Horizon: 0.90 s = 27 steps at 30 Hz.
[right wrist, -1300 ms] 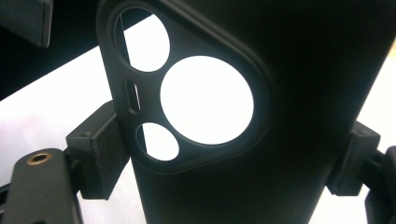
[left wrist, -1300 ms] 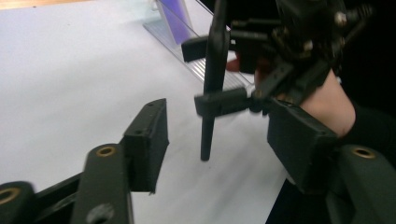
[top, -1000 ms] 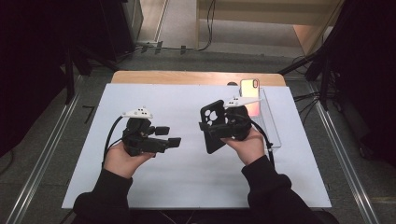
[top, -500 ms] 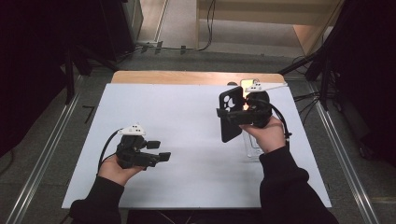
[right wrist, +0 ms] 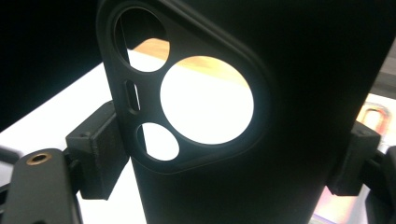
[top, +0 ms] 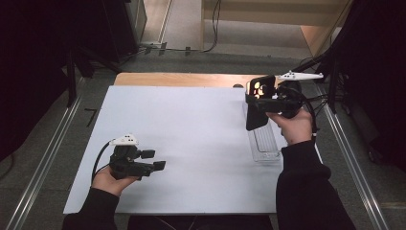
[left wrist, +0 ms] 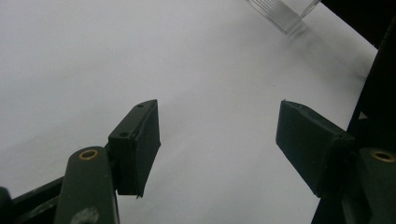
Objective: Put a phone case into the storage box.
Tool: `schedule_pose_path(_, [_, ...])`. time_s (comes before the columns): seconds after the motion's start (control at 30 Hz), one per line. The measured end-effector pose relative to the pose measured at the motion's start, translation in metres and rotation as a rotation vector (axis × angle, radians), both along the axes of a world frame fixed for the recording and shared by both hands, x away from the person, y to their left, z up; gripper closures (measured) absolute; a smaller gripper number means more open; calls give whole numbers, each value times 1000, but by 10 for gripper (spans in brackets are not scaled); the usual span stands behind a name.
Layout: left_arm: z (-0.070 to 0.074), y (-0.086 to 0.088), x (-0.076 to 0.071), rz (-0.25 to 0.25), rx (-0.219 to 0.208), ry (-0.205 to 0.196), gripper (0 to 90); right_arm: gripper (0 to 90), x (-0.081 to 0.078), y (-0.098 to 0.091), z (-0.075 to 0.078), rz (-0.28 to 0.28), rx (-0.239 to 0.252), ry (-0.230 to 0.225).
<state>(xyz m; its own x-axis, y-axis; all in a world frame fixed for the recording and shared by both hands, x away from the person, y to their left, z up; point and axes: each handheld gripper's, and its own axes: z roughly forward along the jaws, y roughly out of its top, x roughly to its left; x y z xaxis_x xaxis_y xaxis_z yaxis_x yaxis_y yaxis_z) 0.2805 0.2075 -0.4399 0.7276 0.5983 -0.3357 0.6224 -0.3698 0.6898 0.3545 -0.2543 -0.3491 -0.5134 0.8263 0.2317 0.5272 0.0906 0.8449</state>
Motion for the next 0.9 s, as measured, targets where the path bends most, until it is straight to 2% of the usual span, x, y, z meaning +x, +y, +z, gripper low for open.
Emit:
schedule_pose_path(0.1, [-1,1,0,3,-1,1,310,143,7,-5,-5,-50,2,15])
schedule_pose_path(0.2, [-1,1,0,2,-2,-2,310,143,15,-11,-10,-102,-19,14])
schedule_pose_path(0.53, [-1,2,1,7,0,-2,311,143,38,-31,-32,-211,-36,43])
schedule_pose_path(0.9, [-3,0,1,5,0,0,312,141,70,-28,-67,-261,-64,86])
